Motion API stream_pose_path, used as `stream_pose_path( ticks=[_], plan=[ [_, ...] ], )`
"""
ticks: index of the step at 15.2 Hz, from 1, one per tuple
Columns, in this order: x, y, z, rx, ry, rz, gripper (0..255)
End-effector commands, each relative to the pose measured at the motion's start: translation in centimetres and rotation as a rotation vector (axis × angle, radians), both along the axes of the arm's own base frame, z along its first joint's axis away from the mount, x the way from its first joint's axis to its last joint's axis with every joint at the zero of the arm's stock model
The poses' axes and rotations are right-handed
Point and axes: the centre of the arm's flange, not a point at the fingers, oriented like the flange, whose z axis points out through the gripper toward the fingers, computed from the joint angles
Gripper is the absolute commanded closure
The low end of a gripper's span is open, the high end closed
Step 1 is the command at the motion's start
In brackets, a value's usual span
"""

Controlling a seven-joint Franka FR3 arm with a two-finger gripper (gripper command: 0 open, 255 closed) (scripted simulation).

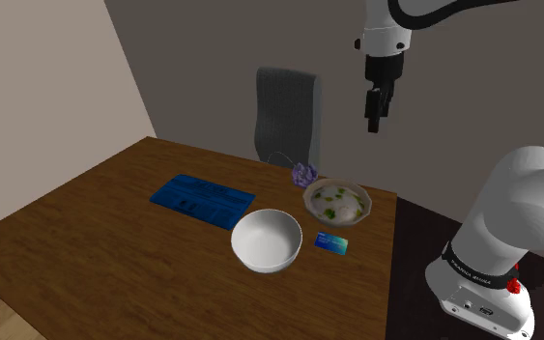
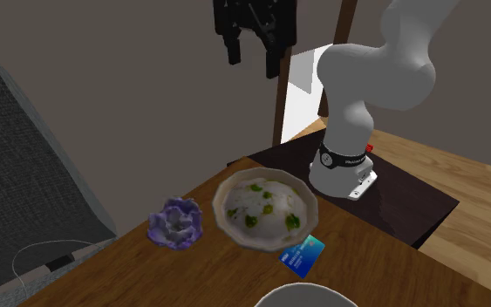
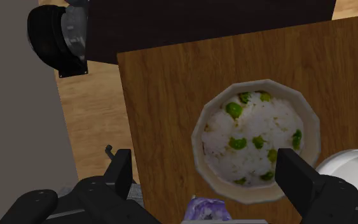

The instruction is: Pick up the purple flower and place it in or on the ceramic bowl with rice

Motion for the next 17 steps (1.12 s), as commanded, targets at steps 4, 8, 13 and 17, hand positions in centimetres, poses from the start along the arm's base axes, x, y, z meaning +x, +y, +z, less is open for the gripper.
stream_pose_path(
  ticks=[4,8,13,17],
  plan=[
    [2.4,0.0,-2.7,0.025,-0.031,-0.036,0],
    [5.7,0.0,-6.1,0.058,-0.072,-0.084,0],
    [10.0,-0.1,-10.2,0.099,-0.124,-0.145,0],
    [13.6,-0.3,-13.3,0.132,-0.165,-0.193,0]
  ],
)
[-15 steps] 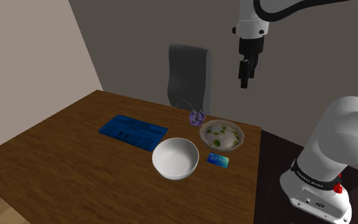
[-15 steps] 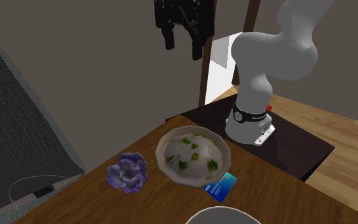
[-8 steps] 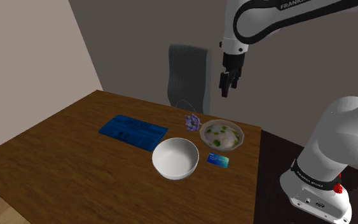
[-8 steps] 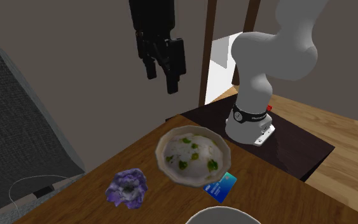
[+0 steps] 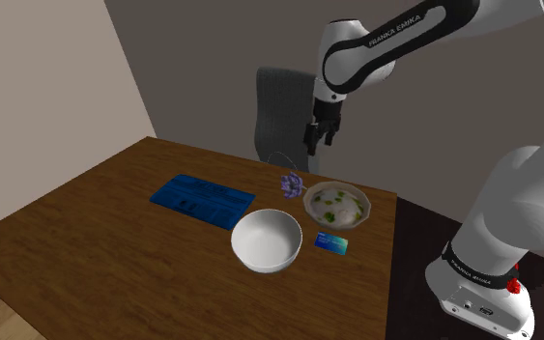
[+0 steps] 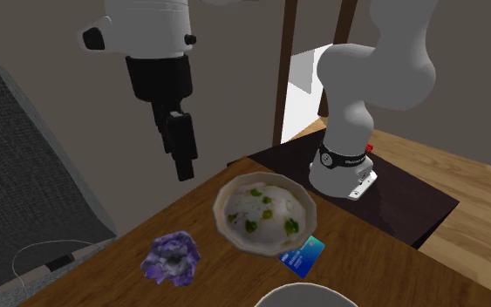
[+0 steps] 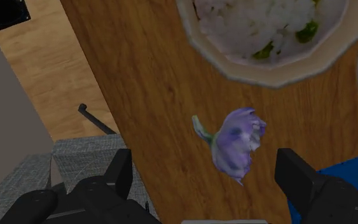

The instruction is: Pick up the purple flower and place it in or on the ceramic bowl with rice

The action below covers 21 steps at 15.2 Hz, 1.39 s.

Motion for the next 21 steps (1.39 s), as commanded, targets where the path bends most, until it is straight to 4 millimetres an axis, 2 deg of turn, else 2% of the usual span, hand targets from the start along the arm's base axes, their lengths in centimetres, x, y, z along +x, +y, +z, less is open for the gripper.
stream_pose_path(
  ticks=[1,3,10,18,19,21],
  plan=[
    [1.8,0.0,-1.6,0.016,-0.024,-0.026,0],
    [2.9,0.0,-2.5,0.026,-0.036,-0.040,0],
    [3.3,0.4,-6.5,0.026,-0.036,-0.040,0],
    [3.3,0.4,-6.5,0.026,-0.036,-0.040,0],
    [3.3,0.4,-6.5,0.026,-0.036,-0.040,255],
    [3.3,0.4,-6.5,0.026,-0.036,-0.040,255]
  ],
)
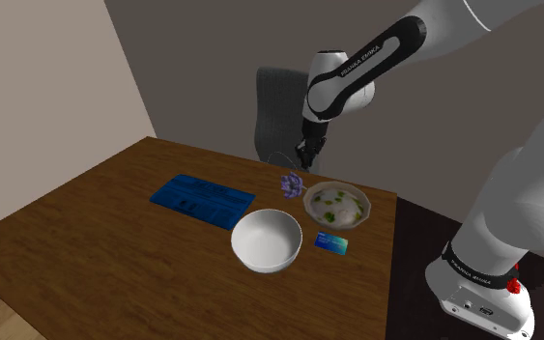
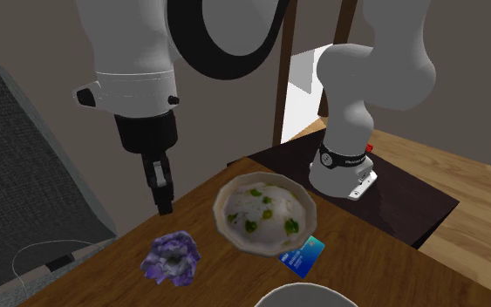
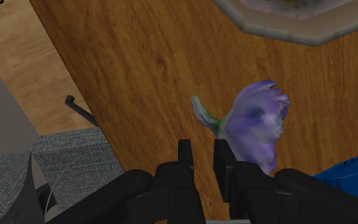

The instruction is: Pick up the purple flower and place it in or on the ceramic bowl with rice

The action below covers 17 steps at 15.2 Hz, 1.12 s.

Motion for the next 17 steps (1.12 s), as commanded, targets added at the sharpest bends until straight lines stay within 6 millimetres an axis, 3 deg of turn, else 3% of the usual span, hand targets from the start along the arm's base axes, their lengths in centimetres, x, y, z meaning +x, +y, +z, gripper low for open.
stream_pose_path(
  ticks=[1,7,8,12,17],
  plan=[
    [0.0,0.0,0.0,0.000,0.000,0.000,255],
    [0.0,0.0,0.0,0.000,0.000,0.000,255],
    [0.0,0.0,0.0,0.000,0.000,0.000,0],
    [-4.1,6.0,-1.8,0.008,-0.186,-0.352,0],
    [-3.5,6.3,-3.8,0.008,-0.190,-0.360,0]
  ],
)
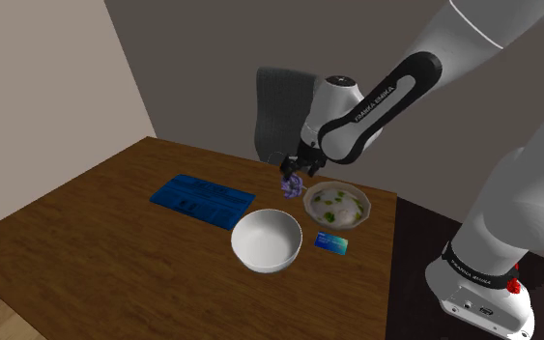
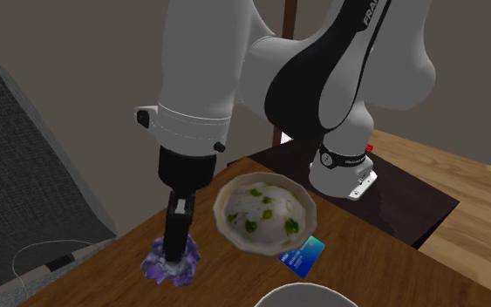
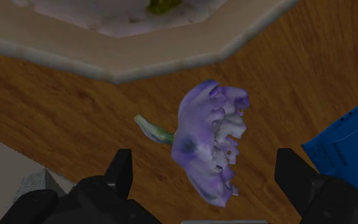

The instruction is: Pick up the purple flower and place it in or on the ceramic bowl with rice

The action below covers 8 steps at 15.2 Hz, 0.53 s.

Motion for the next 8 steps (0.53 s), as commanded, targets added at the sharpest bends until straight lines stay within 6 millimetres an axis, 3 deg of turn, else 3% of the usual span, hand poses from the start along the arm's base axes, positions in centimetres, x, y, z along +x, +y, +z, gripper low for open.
stream_pose_path(
  ticks=[1,3,8],
  plan=[
    [0.4,0.1,-0.9,0.001,-0.003,-0.004,0],
    [0.8,0.2,-2.2,0.001,-0.003,-0.004,0],
    [0.8,0.2,-2.2,0.001,-0.003,-0.004,0]
  ],
)
